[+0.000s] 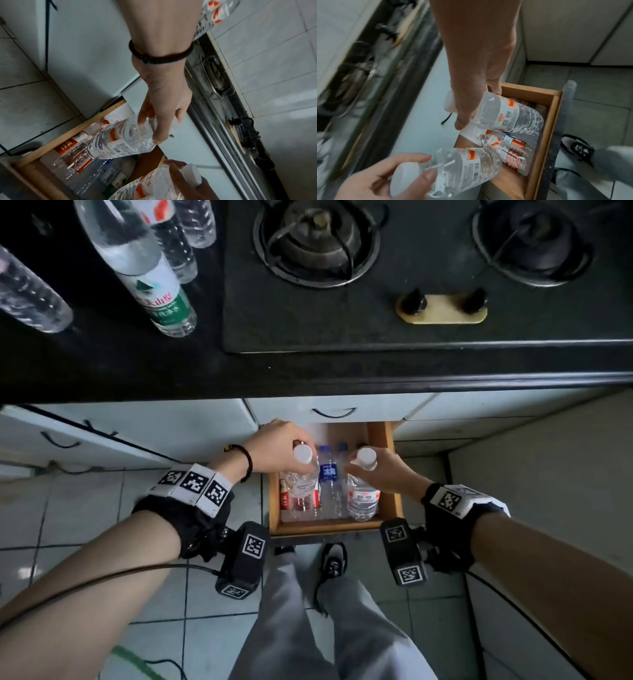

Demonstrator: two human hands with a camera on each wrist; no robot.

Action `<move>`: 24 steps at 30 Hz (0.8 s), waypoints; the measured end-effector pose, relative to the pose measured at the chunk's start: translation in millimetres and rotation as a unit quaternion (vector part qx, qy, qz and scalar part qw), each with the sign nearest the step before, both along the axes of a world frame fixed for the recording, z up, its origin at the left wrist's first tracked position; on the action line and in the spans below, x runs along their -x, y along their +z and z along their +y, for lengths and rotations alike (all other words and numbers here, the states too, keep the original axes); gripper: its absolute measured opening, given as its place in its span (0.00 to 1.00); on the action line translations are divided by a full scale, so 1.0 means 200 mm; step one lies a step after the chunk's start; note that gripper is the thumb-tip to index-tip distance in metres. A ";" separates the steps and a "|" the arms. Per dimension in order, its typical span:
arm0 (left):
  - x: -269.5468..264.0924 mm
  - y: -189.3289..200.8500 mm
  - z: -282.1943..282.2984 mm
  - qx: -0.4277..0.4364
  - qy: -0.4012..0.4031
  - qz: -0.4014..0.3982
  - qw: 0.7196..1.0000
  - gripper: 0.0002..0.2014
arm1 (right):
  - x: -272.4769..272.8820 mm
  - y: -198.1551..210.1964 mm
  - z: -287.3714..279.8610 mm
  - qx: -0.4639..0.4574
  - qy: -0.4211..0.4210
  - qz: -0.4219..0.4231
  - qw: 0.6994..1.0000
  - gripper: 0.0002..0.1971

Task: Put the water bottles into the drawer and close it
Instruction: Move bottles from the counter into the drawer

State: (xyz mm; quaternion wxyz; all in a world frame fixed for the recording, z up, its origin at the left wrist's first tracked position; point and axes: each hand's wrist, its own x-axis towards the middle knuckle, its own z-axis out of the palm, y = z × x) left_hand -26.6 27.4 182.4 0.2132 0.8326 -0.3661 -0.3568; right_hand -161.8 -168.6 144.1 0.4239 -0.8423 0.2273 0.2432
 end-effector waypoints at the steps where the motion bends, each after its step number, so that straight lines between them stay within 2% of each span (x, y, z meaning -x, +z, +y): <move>1: 0.00 -0.04 -0.03 -0.005 -0.010 0.005 1.000 0.11 | 0.01 -0.04 -0.01 -0.010 -0.015 0.002 1.000 0.18; 7: 0.04 -0.34 -0.19 -0.033 -0.026 0.056 0.998 0.12 | 0.09 -0.27 -0.05 -0.049 -0.092 -0.003 0.995 0.11; 12: 0.10 -0.58 -0.30 -0.049 -0.037 0.053 0.997 0.11 | 0.09 -0.47 -0.12 -0.079 -0.119 0.009 0.990 0.15; 16: 0.12 -0.73 -0.34 -0.070 -0.053 0.049 0.995 0.10 | 0.04 -0.64 -0.17 -0.088 -0.074 0.017 0.993 0.14; 20: 0.07 -0.84 -0.40 -0.100 -0.067 0.054 0.991 0.08 | -0.06 -0.76 -0.21 -0.099 0.006 0.075 0.992 0.18; 22: 0.03 -0.88 -0.44 -0.113 -0.063 0.083 0.988 0.06 | -0.10 -0.84 -0.23 -0.117 0.012 0.081 0.990 0.17; 24: -0.03 -0.93 -0.47 -0.113 -0.042 0.134 0.984 0.06 | -0.14 -0.92 -0.23 -0.133 -0.025 0.094 0.986 0.19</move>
